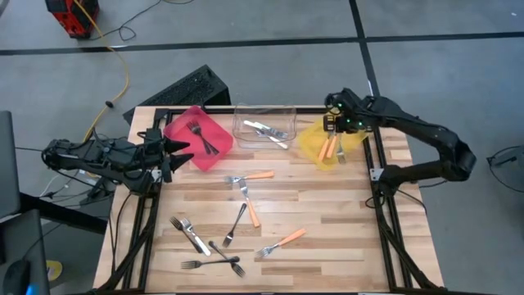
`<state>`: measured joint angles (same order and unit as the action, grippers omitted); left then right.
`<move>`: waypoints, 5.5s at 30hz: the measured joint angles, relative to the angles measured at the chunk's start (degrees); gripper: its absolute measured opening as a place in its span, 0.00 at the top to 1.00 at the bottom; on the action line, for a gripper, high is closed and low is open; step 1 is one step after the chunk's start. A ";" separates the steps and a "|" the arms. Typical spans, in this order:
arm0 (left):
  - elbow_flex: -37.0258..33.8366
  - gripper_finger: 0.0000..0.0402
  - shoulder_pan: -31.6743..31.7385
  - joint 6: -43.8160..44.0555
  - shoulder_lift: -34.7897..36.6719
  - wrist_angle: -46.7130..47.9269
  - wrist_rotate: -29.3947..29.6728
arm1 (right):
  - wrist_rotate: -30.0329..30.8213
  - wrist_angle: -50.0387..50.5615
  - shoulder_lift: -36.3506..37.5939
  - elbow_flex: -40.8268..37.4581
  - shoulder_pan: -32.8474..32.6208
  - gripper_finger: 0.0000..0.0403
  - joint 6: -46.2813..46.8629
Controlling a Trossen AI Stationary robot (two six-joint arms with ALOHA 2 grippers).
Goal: Sort silverware by color (type)
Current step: Put the orange fork into the yellow bin
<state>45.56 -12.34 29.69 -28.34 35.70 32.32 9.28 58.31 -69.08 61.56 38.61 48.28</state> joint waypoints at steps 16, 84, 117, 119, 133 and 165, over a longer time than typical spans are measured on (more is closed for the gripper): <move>0.00 0.45 0.00 1.64 0.00 -0.01 0.11 | 2.22 -16.46 0.46 -8.58 5.90 0.79 7.48; 0.00 0.45 0.00 3.96 0.00 0.00 2.55 | 2.19 -30.08 -8.98 -17.90 11.47 0.56 5.17; 0.00 0.45 0.00 0.80 0.00 0.02 -4.07 | -16.68 -22.37 -8.41 4.94 0.31 0.37 -35.74; 0.00 0.45 0.00 0.52 0.00 0.02 -4.07 | -19.61 -22.40 -8.41 5.00 -4.18 0.37 -37.77; 0.00 0.45 0.00 0.50 0.00 0.02 -3.96 | -8.61 -26.88 -13.52 5.00 -42.42 0.37 -43.95; 0.00 0.45 -0.02 1.62 -0.65 1.01 -5.01 | -7.58 -32.73 -39.07 7.62 -66.54 0.37 -38.19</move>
<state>45.56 -12.36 31.31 -28.99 36.71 27.31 1.69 25.59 -108.14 69.18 -27.92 10.09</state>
